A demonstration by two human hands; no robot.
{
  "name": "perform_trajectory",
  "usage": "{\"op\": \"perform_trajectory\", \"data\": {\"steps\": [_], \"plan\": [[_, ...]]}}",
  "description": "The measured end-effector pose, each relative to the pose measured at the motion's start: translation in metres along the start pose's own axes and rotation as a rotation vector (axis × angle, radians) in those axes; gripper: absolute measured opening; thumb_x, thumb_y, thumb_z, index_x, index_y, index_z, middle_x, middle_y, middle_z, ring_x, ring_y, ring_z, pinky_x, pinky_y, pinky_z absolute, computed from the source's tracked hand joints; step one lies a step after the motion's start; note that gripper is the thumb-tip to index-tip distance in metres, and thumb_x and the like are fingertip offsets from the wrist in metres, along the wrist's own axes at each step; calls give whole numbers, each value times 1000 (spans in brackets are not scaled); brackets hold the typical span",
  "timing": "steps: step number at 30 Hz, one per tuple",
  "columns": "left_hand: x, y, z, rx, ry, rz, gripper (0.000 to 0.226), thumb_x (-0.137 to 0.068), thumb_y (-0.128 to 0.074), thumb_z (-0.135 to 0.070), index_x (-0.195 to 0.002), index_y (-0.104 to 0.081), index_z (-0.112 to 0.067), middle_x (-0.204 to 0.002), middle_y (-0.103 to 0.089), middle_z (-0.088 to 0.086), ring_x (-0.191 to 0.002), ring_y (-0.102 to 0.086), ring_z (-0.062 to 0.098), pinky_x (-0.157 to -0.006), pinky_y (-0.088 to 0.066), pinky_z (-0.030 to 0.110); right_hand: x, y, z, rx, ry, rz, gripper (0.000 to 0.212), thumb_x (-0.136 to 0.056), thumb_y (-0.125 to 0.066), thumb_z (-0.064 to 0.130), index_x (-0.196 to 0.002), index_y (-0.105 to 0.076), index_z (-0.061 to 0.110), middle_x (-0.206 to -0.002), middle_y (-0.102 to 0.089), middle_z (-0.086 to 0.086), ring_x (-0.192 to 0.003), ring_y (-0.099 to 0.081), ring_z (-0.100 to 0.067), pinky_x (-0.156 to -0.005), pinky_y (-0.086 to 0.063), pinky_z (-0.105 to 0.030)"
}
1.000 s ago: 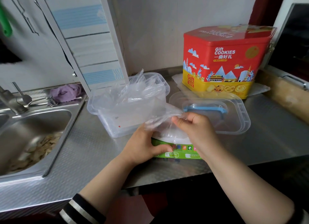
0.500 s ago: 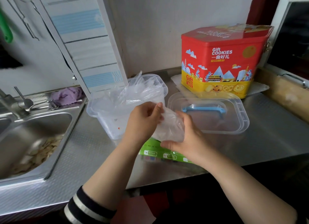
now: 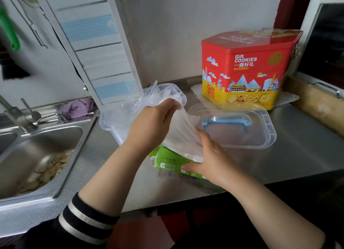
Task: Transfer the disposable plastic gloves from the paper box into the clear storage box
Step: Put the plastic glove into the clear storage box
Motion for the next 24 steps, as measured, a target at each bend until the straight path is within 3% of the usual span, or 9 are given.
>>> {"op": "perform_trajectory", "data": {"steps": [9, 14, 18, 24], "plan": [[0, 17, 9, -140, -47, -13, 19, -100, -48, -21, -105, -66, -20, -50, -41, -14, -47, -38, 11, -46, -29, 27, 3, 2, 0, -18, -40, 20, 110, -70, -78, 55, -151, -7, 32, -151, -32, 3, -135, -37, -16, -101, -35, -29], [3, 25, 14, -223, -123, -36, 30, -96, -35, -41, -103, -60, -25, -51, -49, 4, -46, -41, 29, -44, -38, 33, 4, -2, 1, -14, -35, 35, 109, -71, -76, 56, -151, -7, 29, -142, -39, 8, -126, -43, -13, -96, -38, -29], [1, 37, 16, -273, -178, -55, 11, -96, -40, -37, -102, -47, -32, -52, -47, 4, -46, -41, 29, -45, -38, 30, 6, 0, 2, 3, -26, 30, 106, -71, -74, 59, -149, -9, 31, -139, -41, 10, -123, -45, -13, -94, -41, -31], [-8, 60, 12, -309, -277, -41, 15, -95, -39, -39, -105, -48, -31, -61, -62, 12, -51, -55, 34, -49, -48, 35, 12, 1, 7, 86, 27, 14, 101, -73, -73, 59, -148, -11, 33, -146, -37, 10, -127, -43, -14, -93, -39, -30]]}}
Point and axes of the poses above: each hand's wrist, its own x-axis away from the middle knuckle, its own y-axis out of the back of the hand, z = x × y, the point moved 6 cm from there along -x, towards the middle knuckle
